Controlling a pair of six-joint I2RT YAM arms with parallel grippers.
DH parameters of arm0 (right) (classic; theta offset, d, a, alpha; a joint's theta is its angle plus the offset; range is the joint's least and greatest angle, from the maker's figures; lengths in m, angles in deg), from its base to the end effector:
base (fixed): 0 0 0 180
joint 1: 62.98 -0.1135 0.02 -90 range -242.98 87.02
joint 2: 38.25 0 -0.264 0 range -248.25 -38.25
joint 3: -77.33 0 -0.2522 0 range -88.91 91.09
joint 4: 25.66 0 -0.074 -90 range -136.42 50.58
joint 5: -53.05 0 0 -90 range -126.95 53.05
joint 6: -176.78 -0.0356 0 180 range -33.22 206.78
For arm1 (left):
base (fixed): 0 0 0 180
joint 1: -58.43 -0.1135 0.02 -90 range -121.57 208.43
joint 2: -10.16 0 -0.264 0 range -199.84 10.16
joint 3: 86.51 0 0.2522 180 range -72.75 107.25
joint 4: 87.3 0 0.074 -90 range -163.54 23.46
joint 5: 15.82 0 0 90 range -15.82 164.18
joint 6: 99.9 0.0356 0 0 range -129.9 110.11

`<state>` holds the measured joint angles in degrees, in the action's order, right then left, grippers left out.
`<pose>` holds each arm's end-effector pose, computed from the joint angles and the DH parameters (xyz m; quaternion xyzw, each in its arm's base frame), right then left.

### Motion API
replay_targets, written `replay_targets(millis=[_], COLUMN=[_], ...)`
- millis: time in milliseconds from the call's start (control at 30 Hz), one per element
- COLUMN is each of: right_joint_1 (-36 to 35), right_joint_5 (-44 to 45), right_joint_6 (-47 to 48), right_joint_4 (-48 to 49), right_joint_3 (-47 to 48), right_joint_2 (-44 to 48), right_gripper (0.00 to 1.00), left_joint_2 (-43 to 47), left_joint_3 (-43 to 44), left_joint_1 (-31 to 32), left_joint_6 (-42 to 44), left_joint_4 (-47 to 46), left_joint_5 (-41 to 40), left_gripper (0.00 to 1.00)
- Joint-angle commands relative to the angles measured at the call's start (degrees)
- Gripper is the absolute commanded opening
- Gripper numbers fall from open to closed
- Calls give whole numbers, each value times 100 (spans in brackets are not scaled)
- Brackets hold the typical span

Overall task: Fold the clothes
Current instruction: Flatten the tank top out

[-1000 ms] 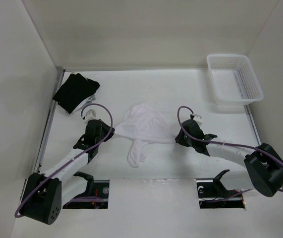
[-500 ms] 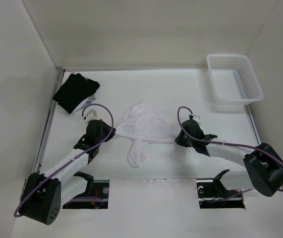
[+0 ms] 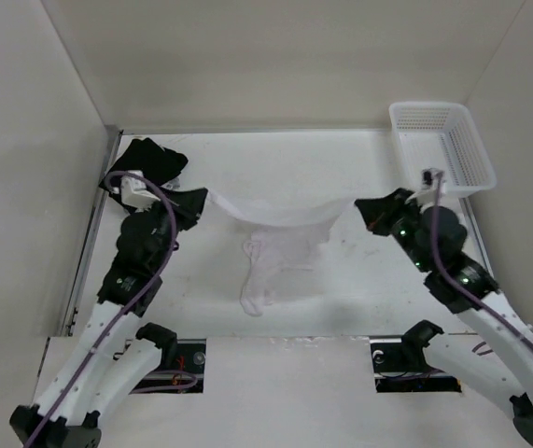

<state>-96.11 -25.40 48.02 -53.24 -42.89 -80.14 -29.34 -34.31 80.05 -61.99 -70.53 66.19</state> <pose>0.1469 0.0874 0.3489 0.1022 0.7563 0.3144 0.5646 0.1611 -0.0585 0.3291 -0.2376 0.6919 -0.3670 0.5746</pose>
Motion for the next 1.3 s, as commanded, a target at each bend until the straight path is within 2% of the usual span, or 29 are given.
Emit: replay_targets(millis=[0,133,300,400,500,567,767,867,967,1067,1267], right_joint_1=[-268,-812,-1507,-2008,-2176,-1800,264,784,1101,1304,1410], right_joint_5=[584,1067,1376,1481,1517,1307,-765,-1329,-1559,-1595,-1726], right_joint_6=[711,1124,1476,1652,1854,1881,1083,862,862,914,949], right_joint_4=[-813,-1156,-1281,-1263,-1176,-1105,-579,-166,-155,-366,-955], right_joint_3=[1554,3040,4334,4898,5057,5040,4557,4669,5581,6802,8965], right_joint_2=[409,322,15,-257,-608,-977,-2225,-3076,-4122,-4958,-5733], right_gripper=[0,0,0,0,0,0,0,0,0,0,0], left_joint_2=[548,716,778,769,655,497,-512,-1373,-2260,-2885,-3221], left_joint_3=[1330,2271,3090,3459,3636,3531,2346,2080,2509,3325,4786], left_joint_1=[65,56,4,-49,-172,-312,-628,-1172,-1718,-1991,-2123], left_joint_6=[146,366,534,551,569,674,534,227,-10,-99,50], left_joint_4=[138,227,280,280,297,245,-167,-563,-792,-837,-758], left_joint_5=[-334,-484,-581,-581,-555,-590,-704,-468,-81,156,315], left_gripper=[0,0,0,0,0,0,0,0,0,0,0])
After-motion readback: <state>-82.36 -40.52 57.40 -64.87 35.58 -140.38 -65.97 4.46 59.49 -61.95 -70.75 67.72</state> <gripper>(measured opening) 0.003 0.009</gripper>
